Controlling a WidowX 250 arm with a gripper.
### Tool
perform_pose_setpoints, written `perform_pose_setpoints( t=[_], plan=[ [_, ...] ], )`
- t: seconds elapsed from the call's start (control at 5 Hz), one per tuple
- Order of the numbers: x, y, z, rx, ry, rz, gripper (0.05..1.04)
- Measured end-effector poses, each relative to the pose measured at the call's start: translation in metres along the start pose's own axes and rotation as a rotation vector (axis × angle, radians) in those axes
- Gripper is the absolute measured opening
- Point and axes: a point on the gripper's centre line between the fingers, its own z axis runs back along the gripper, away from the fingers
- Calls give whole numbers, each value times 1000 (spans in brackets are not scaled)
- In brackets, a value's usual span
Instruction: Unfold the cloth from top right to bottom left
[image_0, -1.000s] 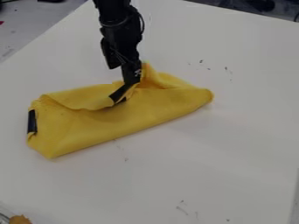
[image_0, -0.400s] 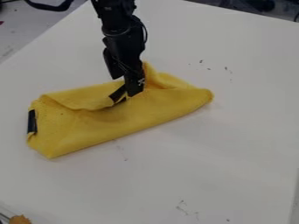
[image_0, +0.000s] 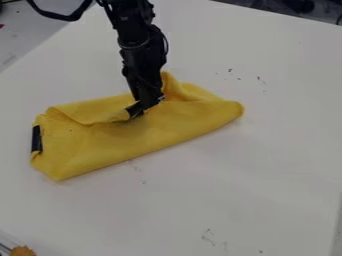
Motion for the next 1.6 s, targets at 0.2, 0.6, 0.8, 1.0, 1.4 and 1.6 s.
perform_pose_setpoints(
  t=[0.2, 0.6, 0.8, 1.0, 1.4, 1.6],
  plan=[
    [1, 0, -1, 2, -4, -13, 154],
    [11, 20, 19, 33, 13, -46, 62],
    [12, 48, 10, 19, 7, -57, 62],
    [12, 73, -7, 2, -8, -78, 62],
    [14, 101, -30, -8, -31, -151, 62],
    [19, 111, -34, -9, -18, -190, 62]
  ],
)
